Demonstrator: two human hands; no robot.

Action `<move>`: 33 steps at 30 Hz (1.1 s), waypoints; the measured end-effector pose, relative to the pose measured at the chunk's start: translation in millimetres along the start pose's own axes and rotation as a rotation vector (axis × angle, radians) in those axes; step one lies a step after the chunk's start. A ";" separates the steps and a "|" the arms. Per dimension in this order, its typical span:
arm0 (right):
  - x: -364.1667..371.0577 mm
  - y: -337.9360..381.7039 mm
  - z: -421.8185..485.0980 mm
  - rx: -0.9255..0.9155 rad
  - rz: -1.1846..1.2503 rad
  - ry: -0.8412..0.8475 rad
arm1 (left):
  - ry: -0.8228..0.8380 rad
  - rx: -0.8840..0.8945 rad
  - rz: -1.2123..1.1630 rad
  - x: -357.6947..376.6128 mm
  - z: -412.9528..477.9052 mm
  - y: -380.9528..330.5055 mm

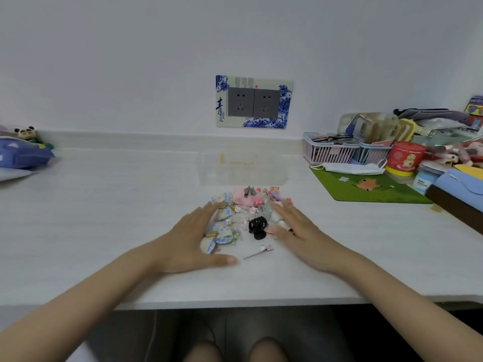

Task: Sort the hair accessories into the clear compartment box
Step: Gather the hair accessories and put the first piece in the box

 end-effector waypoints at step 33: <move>-50.7 -18.0 139.5 -0.059 0.231 -0.055 | -0.156 0.160 -0.059 -57.1 156.6 -13.2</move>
Point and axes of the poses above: each hand's wrist, its own z-axis towards the middle knuckle, its own x-axis out of the palm, y = z × x, the point moved 1 cm from there along z, towards the middle knuckle, and after that the axes turned 3 degrees about -x, right-handed, at the moved point
